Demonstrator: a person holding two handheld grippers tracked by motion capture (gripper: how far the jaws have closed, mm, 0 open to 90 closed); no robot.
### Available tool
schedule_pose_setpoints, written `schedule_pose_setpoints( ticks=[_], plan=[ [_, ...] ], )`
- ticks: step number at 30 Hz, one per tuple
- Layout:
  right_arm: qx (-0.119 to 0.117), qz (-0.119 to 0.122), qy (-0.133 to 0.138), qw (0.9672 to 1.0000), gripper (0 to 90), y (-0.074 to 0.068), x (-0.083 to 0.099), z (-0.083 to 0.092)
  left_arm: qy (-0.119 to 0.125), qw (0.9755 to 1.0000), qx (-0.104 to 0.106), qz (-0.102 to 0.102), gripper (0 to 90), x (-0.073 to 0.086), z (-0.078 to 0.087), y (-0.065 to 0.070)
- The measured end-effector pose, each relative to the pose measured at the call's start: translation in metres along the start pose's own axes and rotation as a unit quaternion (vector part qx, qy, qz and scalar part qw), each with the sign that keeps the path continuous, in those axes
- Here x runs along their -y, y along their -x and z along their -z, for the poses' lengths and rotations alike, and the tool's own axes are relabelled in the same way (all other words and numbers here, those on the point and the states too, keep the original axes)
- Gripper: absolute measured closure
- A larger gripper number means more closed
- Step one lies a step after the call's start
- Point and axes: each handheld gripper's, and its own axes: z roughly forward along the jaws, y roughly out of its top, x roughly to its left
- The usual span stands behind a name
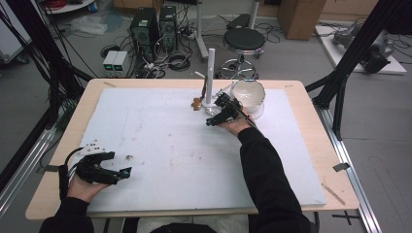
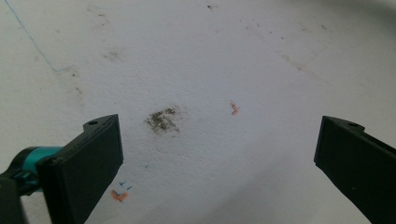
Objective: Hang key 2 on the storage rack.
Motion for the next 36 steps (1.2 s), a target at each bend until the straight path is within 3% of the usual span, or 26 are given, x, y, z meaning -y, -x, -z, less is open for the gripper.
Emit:
schedule_pose_setpoints(
  ticks=[6,10,14,19,24,27,31,32,36],
  plan=[
    [-0.002,0.013,-0.012,0.9998,10.3,0.003,0.002,-0.01,-0.001,1.0,0.002,0.001,1.7,0.0,-0.002,-0.001],
    [0.008,0.043,-0.052,0.9977,12.5,0.001,-0.009,-0.018,-0.003,1.0,0.003,0.001,1.7,0.0,-0.003,-0.001],
    [0.007,0.034,-0.067,0.9972,13.3,0.006,-0.022,-0.026,-0.002,1.0,0.003,0.001,1.7,0.0,-0.002,-0.002],
    [0.005,0.025,-0.084,0.9961,21.8,0.012,-0.025,-0.032,-0.004,1.0,0.003,0.0,1.7,0.0,-0.001,-0.002],
    [-0.005,0.009,-0.095,0.9955,35.9,0.02,-0.024,-0.035,-0.003,1.0,0.003,0.0,1.7,0.001,-0.001,-0.001],
    [-0.007,-0.004,-0.084,0.9964,50.0,0.025,-0.024,-0.033,-0.002,1.0,0.002,0.0,1.7,0.0,-0.001,-0.002],
    [-0.006,-0.006,-0.082,0.9966,58.0,0.028,-0.024,-0.032,-0.002,1.0,0.002,0.0,1.7,0.0,-0.001,-0.003],
    [-0.005,-0.005,-0.082,0.9966,63.4,0.028,-0.024,-0.032,-0.002,1.0,0.002,-0.001,1.7,0.0,-0.001,-0.003],
    [0.001,0.01,-0.082,0.9966,72.8,0.024,-0.024,-0.031,-0.001,1.0,0.001,0.001,1.7,0.0,-0.001,-0.003]
  ],
)
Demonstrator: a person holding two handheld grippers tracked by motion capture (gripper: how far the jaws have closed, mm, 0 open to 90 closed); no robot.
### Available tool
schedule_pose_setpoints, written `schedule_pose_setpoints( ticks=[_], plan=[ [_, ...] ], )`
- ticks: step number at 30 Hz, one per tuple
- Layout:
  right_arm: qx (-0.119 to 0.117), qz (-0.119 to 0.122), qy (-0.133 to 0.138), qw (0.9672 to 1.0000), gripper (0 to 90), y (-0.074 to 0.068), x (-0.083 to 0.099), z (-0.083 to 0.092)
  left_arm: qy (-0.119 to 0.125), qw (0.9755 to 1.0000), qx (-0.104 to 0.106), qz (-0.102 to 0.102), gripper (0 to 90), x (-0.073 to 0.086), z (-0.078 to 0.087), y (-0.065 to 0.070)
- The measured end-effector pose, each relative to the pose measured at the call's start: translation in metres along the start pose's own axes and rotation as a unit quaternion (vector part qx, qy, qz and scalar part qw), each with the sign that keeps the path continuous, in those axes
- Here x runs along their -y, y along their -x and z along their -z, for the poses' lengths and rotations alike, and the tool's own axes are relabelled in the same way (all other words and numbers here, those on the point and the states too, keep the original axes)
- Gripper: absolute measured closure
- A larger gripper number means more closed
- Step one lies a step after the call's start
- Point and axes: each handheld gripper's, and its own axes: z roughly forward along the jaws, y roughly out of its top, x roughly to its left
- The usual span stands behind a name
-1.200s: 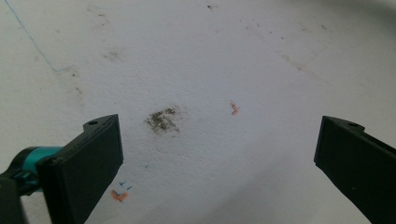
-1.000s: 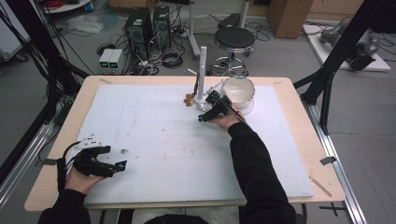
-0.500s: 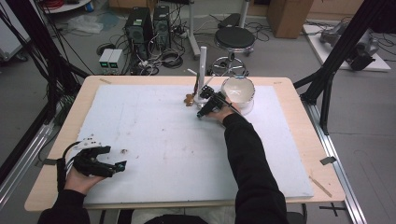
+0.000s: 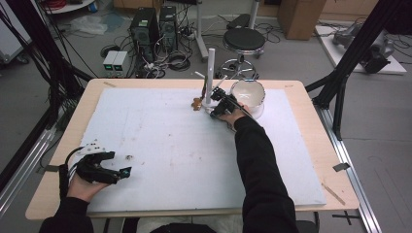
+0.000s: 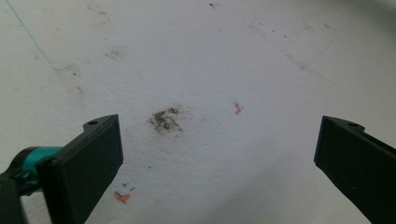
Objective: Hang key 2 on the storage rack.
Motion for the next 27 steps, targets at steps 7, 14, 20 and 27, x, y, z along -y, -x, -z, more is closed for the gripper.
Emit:
schedule_pose_setpoints(
  ticks=[7,14,20,27],
  plan=[
    [0.019,-0.001,-0.007,0.9998,74.5,-0.005,0.0,0.004,0.0,1.0,-0.001,0.001,1.7,0.0,0.0,0.0],
    [0.019,-0.003,0.004,0.9998,74.6,-0.009,0.002,0.023,0.005,1.0,-0.002,0.0,1.7,0.0,0.002,0.0],
    [0.013,0.02,-0.007,0.9997,74.8,-0.022,0.007,0.037,0.007,1.0,-0.003,-0.004,1.7,0.0,0.003,0.0],
    [0.009,0.033,0.012,0.9993,74.9,-0.032,0.006,0.056,0.008,0.9999,-0.005,-0.006,1.7,0.0,0.003,0.001]
  ],
)
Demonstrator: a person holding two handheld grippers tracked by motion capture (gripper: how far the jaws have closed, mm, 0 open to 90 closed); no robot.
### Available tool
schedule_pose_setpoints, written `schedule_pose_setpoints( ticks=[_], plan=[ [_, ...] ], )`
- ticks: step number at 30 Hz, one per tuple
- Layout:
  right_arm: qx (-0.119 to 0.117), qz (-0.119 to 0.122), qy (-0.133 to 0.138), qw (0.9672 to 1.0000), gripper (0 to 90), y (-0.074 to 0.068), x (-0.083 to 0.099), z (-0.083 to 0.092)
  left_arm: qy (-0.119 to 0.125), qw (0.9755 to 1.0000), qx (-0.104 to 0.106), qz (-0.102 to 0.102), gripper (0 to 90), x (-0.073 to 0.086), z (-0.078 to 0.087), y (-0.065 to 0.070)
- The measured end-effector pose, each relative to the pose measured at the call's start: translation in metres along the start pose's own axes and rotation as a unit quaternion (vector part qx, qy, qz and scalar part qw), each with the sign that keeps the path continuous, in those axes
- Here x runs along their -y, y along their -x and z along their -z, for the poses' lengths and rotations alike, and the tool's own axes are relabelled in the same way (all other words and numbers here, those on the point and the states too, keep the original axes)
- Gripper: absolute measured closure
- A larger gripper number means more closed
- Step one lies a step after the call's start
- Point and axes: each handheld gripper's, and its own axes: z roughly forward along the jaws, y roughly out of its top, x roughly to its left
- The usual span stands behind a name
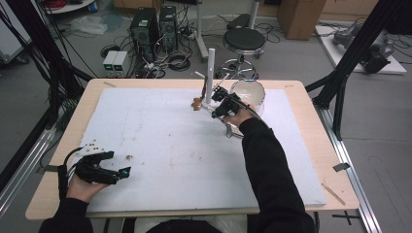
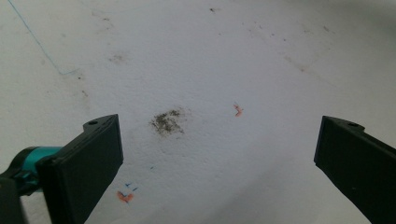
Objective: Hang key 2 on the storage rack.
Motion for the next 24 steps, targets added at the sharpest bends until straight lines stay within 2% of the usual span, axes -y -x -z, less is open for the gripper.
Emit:
schedule_pose_setpoints(
  ticks=[3,9,15,19,24],
  plan=[
    [-0.002,0.002,0.009,1.0,74.8,-0.003,0.0,0.009,-0.002,1.0,0.003,-0.002,1.7,0.0,-0.001,0.0],
    [0.009,0.012,0.012,0.9998,74.9,-0.009,0.001,0.023,0.0,0.9999,0.01,-0.004,1.7,0.0,-0.002,0.002],
    [0.007,-0.001,0.054,0.9985,74.9,-0.009,0.002,0.048,0.001,1.0,0.009,-0.004,1.7,0.0,-0.001,0.002],
    [-0.004,-0.011,0.091,0.9958,74.9,-0.005,0.005,0.068,-0.001,0.9999,0.009,-0.005,1.7,-0.001,-0.002,0.002],
    [-0.001,-0.014,0.119,0.9928,74.8,-0.004,0.005,0.086,0.002,0.9999,0.011,-0.008,1.7,-0.001,-0.003,0.003]
  ],
)
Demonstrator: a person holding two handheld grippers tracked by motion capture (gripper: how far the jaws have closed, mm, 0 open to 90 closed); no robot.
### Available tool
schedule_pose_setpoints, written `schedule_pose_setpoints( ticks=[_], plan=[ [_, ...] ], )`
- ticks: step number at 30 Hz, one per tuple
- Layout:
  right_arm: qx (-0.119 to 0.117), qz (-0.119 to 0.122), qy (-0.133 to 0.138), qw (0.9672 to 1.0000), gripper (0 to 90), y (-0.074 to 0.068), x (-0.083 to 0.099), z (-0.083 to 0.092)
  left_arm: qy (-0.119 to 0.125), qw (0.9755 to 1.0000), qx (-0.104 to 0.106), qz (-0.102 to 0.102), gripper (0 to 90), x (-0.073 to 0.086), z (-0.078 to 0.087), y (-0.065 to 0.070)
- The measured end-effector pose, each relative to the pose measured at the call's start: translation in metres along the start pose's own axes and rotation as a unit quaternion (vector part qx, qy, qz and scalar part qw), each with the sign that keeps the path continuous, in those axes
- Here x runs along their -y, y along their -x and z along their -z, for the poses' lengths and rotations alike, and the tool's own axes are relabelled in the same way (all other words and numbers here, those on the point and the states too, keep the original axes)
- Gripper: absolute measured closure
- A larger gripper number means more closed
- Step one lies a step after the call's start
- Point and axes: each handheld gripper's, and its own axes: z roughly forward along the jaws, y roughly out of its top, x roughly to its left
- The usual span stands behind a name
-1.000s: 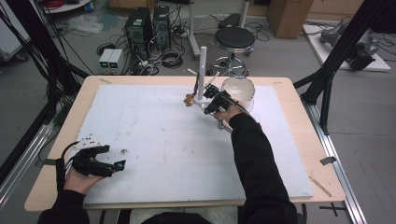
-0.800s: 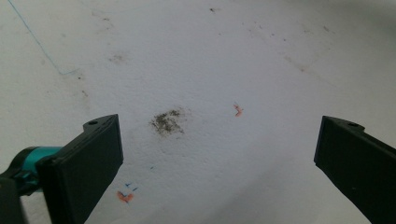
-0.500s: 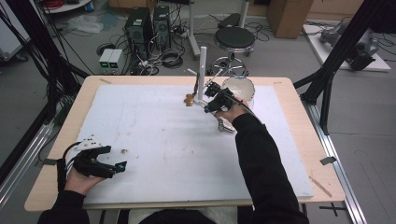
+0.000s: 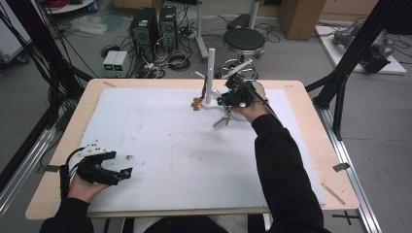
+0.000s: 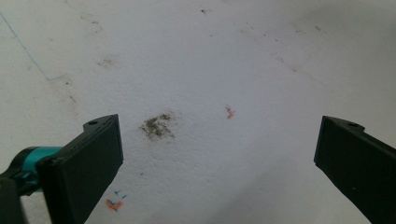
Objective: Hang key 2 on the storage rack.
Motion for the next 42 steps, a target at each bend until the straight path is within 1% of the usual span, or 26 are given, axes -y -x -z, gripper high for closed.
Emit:
schedule_pose_setpoints(
  ticks=[4,6,7,8,10,11,13,14,18,22,28,34,37,40,42],
  plan=[
    [-0.003,-0.006,0.023,0.9997,74.8,0.002,-0.008,0.014,-0.001,1.0,0.001,-0.001,1.7,0.0,0.0,-0.001],
    [-0.001,-0.002,0.027,0.9996,74.8,0.002,-0.012,0.019,0.0,1.0,0.001,0.0,1.7,0.0,-0.001,-0.001],
    [-0.003,0.002,0.033,0.9994,74.8,0.002,-0.014,0.023,0.0,1.0,0.001,0.0,1.7,0.0,-0.001,-0.001],
    [-0.004,-0.001,0.037,0.9993,74.8,0.003,-0.016,0.025,0.001,1.0,0.001,0.001,1.7,0.0,-0.001,-0.001],
    [-0.004,0.001,0.046,0.9989,74.8,0.004,-0.02,0.031,0.002,1.0,0.002,0.001,1.7,0.0,-0.001,-0.001],
    [-0.003,0.002,0.045,0.999,74.8,0.004,-0.022,0.033,0.003,1.0,0.002,0.001,1.7,0.0,-0.001,-0.001],
    [-0.004,0.007,0.051,0.9987,74.8,0.003,-0.026,0.036,0.004,1.0,0.002,0.0,1.7,-0.001,0.0,-0.001],
    [-0.008,0.007,0.055,0.9984,74.8,0.003,-0.027,0.037,0.004,1.0,0.002,0.0,1.7,-0.001,0.0,-0.001],
    [-0.017,0.017,0.066,0.9975,74.8,0.001,-0.033,0.042,0.004,1.0,0.003,0.001,1.7,-0.001,-0.001,-0.002],
    [-0.023,0.032,0.064,0.9972,74.8,0.0,-0.041,0.045,0.005,1.0,0.004,0.002,1.7,-0.001,-0.001,-0.002],
    [-0.039,0.046,0.079,0.9951,74.8,0.002,-0.059,0.052,0.005,1.0,0.005,0.001,1.7,-0.001,-0.002,-0.002],
    [-0.041,0.051,0.086,0.9941,74.8,0.005,-0.077,0.054,0.003,1.0,0.005,-0.001,1.7,-0.001,-0.002,-0.002],
    [-0.039,0.053,0.093,0.9935,74.8,0.007,-0.082,0.053,0.003,1.0,0.005,-0.002,1.7,-0.001,-0.002,-0.003],
    [-0.042,0.046,0.11,0.992,74.8,0.01,-0.084,0.054,0.003,1.0,0.004,0.001,1.7,-0.001,-0.002,-0.003],
    [-0.041,0.043,0.112,0.9919,74.8,0.012,-0.086,0.054,0.004,1.0,0.003,0.002,1.7,-0.001,-0.002,-0.004]
  ],
)
